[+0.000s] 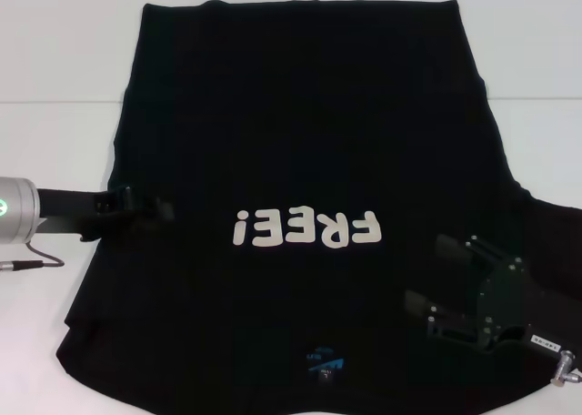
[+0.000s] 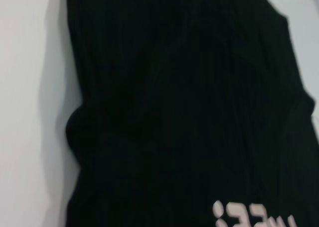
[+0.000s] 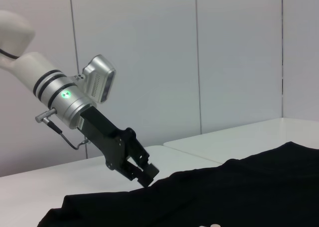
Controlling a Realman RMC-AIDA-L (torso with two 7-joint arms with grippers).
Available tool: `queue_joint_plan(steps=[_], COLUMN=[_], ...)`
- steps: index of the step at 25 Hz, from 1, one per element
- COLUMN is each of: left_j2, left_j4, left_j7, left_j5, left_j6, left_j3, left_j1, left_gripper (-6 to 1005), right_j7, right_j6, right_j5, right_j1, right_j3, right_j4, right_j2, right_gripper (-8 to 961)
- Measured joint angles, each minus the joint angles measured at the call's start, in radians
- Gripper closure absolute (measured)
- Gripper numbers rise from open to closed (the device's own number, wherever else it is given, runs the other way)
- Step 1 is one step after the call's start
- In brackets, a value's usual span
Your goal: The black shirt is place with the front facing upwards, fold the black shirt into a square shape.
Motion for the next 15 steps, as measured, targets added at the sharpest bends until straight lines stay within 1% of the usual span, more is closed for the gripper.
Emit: queue_joint_plan(steps=[4,7,9,11,13,15], left_j2=[-0.001,-0.002,-0.005,-0.022,-0.057,-0.104], left_j4=[-0.003,-0.014,-0.024,-0.029,-0.015,0.003], left_j7=[0.111,0.247,0.397,0.577,0.771,0.999], left_j5=[-0.101,-0.175,-0.222,-0.268,-0.313,-0.364], left_j6=[-0.002,0.046,0.112,0.186,0.242,0.272], left_j3=[-0.001,0.000,0.001,0.001,0.000,-0.001], left_j1=[0.040,0.066,0.079,0.098,0.128,0.175], left_gripper=[772,676,430,362,294,226], right_j7=[0.000,0.000,0.000,0.000,0.000,0.000], right_j6=[0.000,-0.001,-0.001,0.000,0.004,0.011], right_j5=[0.000,0.000,0.000,0.001,0.004,0.009], right_j1=[-0.003,-0.005,-0.006,-0.007,-0.008,-0.014], right_j3=[0.000,0.006,0.008,0.012,0.015,0.026], right_j4=[0.000,0.000,0.000,-0.003,-0.005,-0.007], right_j2=[0.000,0.000,-0.001,-0.002,-0.002,-0.004], right_gripper=[24,24,24,24,24,24])
